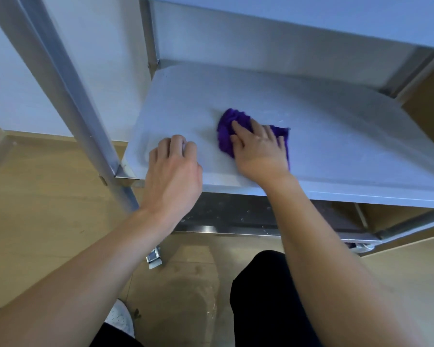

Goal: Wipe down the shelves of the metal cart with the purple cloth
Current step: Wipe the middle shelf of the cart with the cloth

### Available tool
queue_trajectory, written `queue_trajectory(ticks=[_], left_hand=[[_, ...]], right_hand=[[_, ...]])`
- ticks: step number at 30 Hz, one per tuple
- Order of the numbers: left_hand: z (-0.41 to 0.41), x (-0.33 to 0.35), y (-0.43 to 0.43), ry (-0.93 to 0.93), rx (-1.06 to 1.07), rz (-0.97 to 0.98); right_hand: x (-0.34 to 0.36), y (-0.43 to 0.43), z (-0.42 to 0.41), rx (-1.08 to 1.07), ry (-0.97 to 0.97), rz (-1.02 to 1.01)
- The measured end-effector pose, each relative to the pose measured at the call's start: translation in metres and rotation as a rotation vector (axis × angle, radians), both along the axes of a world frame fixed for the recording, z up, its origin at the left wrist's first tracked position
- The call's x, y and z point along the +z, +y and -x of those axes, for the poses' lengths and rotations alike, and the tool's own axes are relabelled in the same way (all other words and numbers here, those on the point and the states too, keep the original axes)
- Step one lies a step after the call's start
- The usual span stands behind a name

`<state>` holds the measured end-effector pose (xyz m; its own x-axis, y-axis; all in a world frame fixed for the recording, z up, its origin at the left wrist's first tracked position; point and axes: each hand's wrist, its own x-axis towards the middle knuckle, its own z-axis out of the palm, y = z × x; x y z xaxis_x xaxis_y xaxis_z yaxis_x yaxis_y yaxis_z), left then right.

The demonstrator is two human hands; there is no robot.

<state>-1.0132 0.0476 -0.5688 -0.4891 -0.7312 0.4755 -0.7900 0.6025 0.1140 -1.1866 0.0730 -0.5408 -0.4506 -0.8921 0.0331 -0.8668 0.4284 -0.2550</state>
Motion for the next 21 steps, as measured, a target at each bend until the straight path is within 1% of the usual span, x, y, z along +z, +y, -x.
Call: queue_trajectory(ticks=[2,4,8,13,16,18,21], left_hand=[[0.000,0.001,0.000,-0.008,0.011,-0.009],[0.000,0.002,-0.001,-0.017,0.015,-0.017],[0.000,0.003,-0.002,-0.036,0.024,-0.015],[0.002,0.002,0.000,-0.042,0.018,-0.010],[0.002,0.001,0.000,-0.057,0.023,-0.007],[0.003,0.002,0.001,-0.071,0.030,-0.013],[0.003,0.004,0.001,-0.068,0.031,-0.026]], right_hand=[[0.000,-0.014,-0.025,0.073,0.000,-0.007],[-0.001,-0.025,-0.035,0.096,0.002,0.002],[-0.001,-0.027,-0.005,0.112,-0.001,0.027],[0.002,-0.017,0.061,-0.072,0.011,0.008],[0.000,-0.015,0.058,-0.108,-0.006,0.005],[-0.002,-0.020,0.035,-0.056,-0.004,0.030],[-0.004,-0.030,-0.010,0.134,0.015,0.095]])
